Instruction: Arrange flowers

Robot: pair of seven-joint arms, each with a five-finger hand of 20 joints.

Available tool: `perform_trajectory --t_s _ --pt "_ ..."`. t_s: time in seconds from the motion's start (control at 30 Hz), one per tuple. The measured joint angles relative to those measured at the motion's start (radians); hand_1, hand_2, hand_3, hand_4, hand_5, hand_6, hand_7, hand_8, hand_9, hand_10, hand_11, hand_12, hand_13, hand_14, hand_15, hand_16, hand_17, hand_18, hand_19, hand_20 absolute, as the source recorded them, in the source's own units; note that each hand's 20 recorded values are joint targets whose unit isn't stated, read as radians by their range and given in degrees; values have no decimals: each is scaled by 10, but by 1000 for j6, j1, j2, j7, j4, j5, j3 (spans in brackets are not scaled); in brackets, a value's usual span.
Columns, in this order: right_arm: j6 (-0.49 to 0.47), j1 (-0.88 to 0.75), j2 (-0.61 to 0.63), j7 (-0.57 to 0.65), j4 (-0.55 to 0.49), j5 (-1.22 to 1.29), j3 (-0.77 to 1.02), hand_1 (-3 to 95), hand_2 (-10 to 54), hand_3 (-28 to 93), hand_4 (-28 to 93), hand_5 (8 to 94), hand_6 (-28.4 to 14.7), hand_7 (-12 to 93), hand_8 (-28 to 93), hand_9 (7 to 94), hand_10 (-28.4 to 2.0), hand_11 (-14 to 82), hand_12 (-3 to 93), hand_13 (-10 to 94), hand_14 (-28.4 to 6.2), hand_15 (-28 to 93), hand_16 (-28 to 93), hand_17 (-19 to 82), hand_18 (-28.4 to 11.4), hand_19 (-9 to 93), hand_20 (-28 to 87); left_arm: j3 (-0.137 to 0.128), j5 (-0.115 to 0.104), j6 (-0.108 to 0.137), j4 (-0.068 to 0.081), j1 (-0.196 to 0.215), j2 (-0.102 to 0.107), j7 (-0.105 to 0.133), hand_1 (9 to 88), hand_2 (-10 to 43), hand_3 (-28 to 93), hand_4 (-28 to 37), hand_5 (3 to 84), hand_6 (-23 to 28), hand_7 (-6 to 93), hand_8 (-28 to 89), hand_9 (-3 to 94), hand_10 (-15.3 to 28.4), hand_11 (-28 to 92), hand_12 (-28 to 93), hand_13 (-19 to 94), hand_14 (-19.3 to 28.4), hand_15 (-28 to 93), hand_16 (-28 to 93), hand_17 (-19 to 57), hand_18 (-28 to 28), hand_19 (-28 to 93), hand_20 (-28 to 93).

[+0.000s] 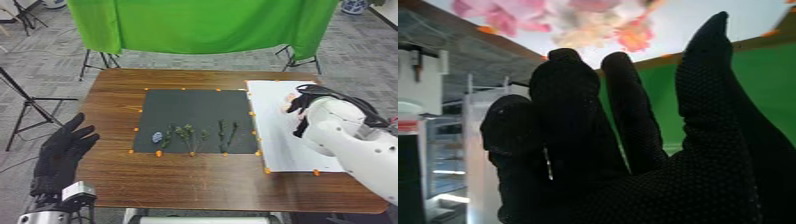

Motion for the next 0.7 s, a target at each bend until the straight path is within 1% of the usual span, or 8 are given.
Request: perform_trajectory --t_s 0.27,0.47,0.6,0.7 --pt "0 8 2 15 27 39 0 389 -9 720 -207 558 -69 170 -102 626 -207 167 139 766 -86 775 116 545 -202 932 361 -1 -2 -2 1 -5 0 5 282 72 645 -240 372 88 111 -82 332 184 317 119 210 238 625 -121 -97 195 443 158" --pt "2 9 2 17 34 48 -4 392 -13 723 -209 555 -65 169 -104 639 -200 173 142 769 -84 777 119 550 -202 932 370 -4 1 -7 2 -12 -6 0 283 73 645 -239 372 88 111 -83 330 184 316 119 209 237 626 -121 -98 195 442 157" --pt "9 26 0 18 51 50 -31 393 -17 725 -211 552 -61 170 -104 648 -196 179 143 772 -83 777 120 551 -203 932 373 -4 6 -13 3 -20 -13 -8 284 73 644 -237 372 88 111 -83 330 184 317 120 210 237 625 -121 -99 195 441 156" --pt "12 44 -3 19 67 53 -51 396 -20 725 -212 549 -54 173 -105 656 -193 189 146 772 -82 778 121 552 -202 932 374 -1 4 -13 5 -25 -13 -6 285 72 645 -237 371 88 111 -83 330 183 317 120 210 238 625 -122 -99 194 439 155"
